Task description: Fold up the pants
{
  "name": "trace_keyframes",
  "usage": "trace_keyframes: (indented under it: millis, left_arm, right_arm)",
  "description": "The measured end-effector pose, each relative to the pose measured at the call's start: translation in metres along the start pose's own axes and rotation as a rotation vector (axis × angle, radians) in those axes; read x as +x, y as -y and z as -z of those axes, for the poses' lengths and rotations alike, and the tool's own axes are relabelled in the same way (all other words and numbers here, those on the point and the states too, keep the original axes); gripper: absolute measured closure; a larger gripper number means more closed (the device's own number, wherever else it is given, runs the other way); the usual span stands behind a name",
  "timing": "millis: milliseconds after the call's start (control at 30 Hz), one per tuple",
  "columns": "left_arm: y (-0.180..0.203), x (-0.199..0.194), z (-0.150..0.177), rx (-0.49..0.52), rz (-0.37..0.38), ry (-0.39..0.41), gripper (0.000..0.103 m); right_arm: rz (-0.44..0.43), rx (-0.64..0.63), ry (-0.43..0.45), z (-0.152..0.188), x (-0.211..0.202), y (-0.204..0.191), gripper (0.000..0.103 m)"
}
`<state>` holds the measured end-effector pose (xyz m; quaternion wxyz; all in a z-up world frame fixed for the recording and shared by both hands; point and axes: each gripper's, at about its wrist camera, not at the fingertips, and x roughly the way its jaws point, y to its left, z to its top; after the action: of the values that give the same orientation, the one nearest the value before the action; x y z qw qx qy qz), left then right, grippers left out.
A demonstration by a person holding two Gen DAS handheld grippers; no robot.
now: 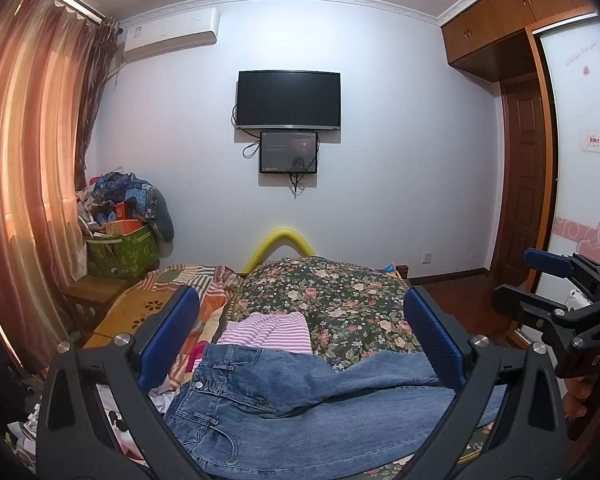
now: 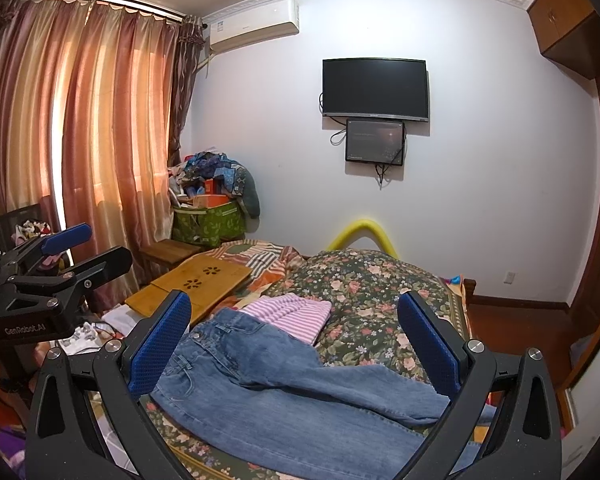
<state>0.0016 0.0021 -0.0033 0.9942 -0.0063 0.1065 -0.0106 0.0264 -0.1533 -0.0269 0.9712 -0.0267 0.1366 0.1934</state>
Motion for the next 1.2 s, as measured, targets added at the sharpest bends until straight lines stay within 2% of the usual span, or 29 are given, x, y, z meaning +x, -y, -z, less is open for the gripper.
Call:
trace_keyframes:
  millis: [1200]
  left_arm:
    - [-0.0038,0.0046,0.0015,-0.012,0.001,-0.011,0.000]
  right_arm:
    - [-0.009,0.002,0.003,0.0023,0.0044,-0.0039,0.000]
